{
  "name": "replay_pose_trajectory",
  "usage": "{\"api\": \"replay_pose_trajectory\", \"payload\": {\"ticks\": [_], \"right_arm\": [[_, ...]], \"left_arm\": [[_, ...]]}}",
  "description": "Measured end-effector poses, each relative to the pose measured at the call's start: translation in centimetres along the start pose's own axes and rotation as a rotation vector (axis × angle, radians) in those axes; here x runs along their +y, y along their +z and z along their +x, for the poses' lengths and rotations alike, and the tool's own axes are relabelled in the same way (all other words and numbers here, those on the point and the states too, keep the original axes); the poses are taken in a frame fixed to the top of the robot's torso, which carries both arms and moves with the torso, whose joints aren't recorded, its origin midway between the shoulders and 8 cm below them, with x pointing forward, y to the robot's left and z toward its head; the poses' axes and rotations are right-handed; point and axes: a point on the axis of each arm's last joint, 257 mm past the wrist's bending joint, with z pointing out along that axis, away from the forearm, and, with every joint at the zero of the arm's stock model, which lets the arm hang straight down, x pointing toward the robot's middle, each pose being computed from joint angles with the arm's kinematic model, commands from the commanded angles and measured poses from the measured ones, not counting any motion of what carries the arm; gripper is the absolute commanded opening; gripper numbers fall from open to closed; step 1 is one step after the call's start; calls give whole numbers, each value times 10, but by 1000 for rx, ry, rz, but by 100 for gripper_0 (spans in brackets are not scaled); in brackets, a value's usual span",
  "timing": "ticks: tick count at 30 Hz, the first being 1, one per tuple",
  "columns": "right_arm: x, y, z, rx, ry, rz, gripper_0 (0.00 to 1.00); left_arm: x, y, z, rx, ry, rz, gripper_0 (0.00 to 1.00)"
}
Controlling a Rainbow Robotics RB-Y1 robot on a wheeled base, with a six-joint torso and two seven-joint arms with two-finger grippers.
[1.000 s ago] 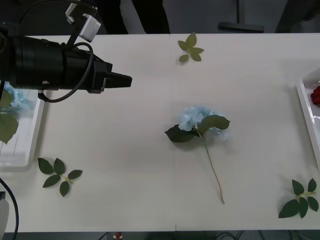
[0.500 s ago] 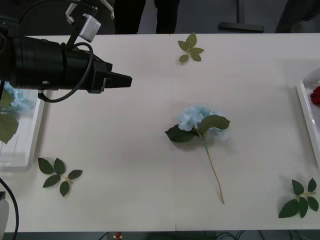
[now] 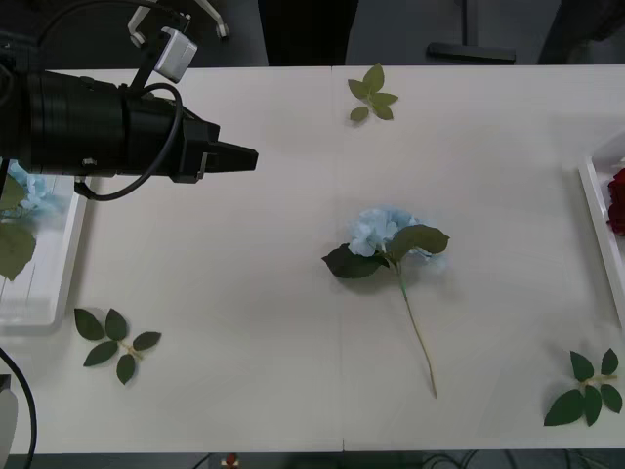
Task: Place the red flowers into the right box and the blue flowers into the left box. If a person shows an open palm, hand one flower to the person first, then continue sorting.
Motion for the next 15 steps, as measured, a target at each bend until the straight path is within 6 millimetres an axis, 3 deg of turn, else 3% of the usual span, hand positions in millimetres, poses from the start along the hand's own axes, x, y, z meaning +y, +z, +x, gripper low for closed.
{"api": "replay_pose_trajectory", "payload": {"ticks": [8,15], "right_arm": [[96,-15,-37,-50,3,-216,94],[175,-18,-46,-21,17,-309,95]], "left_arm": [[0,0,1,1,-2,1,100],[0,0,1,1,-2,1,100]]}}
